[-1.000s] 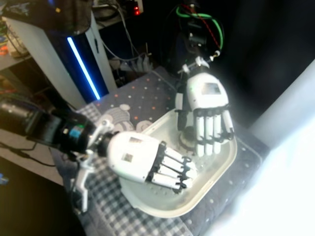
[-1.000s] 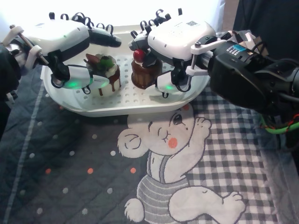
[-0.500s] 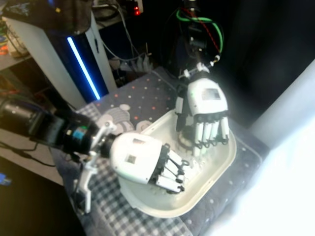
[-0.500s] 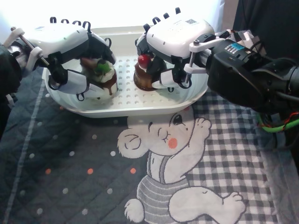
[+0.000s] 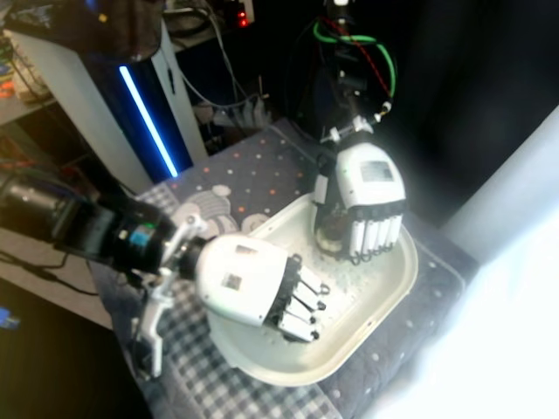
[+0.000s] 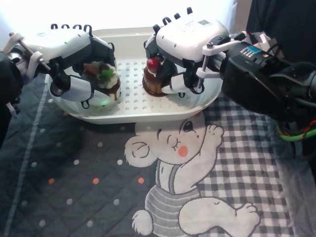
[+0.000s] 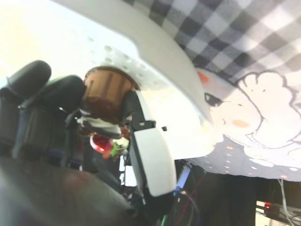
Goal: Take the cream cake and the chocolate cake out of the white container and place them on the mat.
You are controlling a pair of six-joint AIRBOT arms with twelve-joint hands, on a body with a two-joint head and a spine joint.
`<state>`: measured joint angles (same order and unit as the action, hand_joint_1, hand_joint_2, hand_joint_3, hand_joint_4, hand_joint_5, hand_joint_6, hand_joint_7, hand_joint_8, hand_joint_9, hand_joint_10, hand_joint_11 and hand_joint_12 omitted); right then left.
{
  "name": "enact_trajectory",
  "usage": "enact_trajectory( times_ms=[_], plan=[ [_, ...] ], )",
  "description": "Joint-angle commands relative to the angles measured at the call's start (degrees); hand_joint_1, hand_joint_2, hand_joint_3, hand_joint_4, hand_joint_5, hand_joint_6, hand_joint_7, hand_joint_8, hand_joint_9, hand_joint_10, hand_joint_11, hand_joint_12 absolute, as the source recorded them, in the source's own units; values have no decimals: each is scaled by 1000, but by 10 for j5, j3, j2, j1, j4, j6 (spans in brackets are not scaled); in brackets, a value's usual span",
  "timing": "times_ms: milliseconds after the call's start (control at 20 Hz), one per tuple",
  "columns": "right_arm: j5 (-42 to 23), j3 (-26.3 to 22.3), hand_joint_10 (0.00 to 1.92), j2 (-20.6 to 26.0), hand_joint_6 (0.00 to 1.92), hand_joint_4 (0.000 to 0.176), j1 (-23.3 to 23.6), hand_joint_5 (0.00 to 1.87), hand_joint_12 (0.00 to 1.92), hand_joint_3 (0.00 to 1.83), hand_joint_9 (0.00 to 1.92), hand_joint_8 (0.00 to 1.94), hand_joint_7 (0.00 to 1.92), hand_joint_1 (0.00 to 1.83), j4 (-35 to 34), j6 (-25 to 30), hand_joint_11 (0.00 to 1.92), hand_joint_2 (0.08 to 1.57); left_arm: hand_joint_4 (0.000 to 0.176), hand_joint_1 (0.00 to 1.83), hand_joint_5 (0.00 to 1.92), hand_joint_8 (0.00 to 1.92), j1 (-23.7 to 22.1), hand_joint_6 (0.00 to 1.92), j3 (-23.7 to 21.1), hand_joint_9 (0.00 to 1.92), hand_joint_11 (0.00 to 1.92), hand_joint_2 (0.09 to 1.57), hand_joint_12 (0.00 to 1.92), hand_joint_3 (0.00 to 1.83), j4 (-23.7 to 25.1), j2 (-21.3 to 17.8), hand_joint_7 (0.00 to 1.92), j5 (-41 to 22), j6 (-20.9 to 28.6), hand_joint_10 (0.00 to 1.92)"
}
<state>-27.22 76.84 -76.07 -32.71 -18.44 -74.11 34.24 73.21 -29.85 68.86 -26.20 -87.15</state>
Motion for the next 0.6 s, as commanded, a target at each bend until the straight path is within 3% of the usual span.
enact_trajectory(
  times_ms=[0,50,100,150,200,250,300,400,450,500,550],
  plan=[
    [-89,-12,1369,10,1041,0,6,904,1419,0,855,1028,895,1367,11,-2,579,1144,0,1339,794,1345,-4,1036,-5,755,586,1217,1743,0,21,-7,754,-69,9,1636],
    [-104,-23,1359,18,1065,0,6,904,1403,0,853,998,911,1368,14,-2,592,1142,0,1338,781,1279,-4,1170,-11,748,554,1218,1666,1,32,-13,725,-78,22,1593],
    [-120,-37,1446,30,940,0,6,894,1531,2,828,1138,875,1367,21,-2,607,1155,0,1239,779,1498,-4,1081,-19,718,608,1225,1835,3,42,-19,775,-88,28,1628],
    [-137,-55,1503,43,895,0,6,883,1612,1,800,1219,846,1364,31,-2,606,1169,0,1322,790,1405,-5,1006,-34,734,536,1223,1831,0,54,-29,760,-102,29,1678],
    [-149,-69,1371,55,800,0,6,943,1663,0,863,1316,914,1283,40,-2,656,1150,0,1341,794,1399,-6,953,-50,741,522,1220,1817,0,64,-41,766,-118,29,1676],
    [-163,-86,1460,63,810,0,6,921,1787,1,867,1408,892,1260,49,-2,690,1164,0,1347,806,1355,-6,973,-66,756,505,1209,1788,0,74,-54,784,-133,29,1637],
    [-184,-107,1514,76,813,0,6,925,1849,0,865,1415,895,1256,56,-2,691,1162,0,1247,799,1483,-3,1021,-89,732,559,1212,1890,3,89,-72,811,-153,29,1644],
    [-216,-141,1361,111,1039,0,6,898,1633,0,833,1022,977,1369,69,-2,594,1136,0,1340,764,1262,6,1127,-122,713,377,1208,1725,0,110,-99,829,-180,29,1593],
    [-224,-152,1354,122,1029,0,6,906,1624,0,842,1004,976,1373,73,-2,612,1132,0,1347,762,1204,11,1165,-136,731,341,1200,1680,0,116,-110,847,-191,29,1555],
    [-237,-175,1541,140,826,0,6,964,1862,2,788,1326,907,1281,81,-2,642,1144,0,1349,765,1180,23,1171,-162,729,350,1197,1726,0,127,-132,859,-213,29,1560],
    [-244,-189,1421,149,897,0,6,921,1768,0,901,1234,983,1270,84,-2,771,1134,0,1355,814,1133,34,1048,-180,757,445,1177,1792,0,133,-148,926,-228,29,1556]
  ],
)
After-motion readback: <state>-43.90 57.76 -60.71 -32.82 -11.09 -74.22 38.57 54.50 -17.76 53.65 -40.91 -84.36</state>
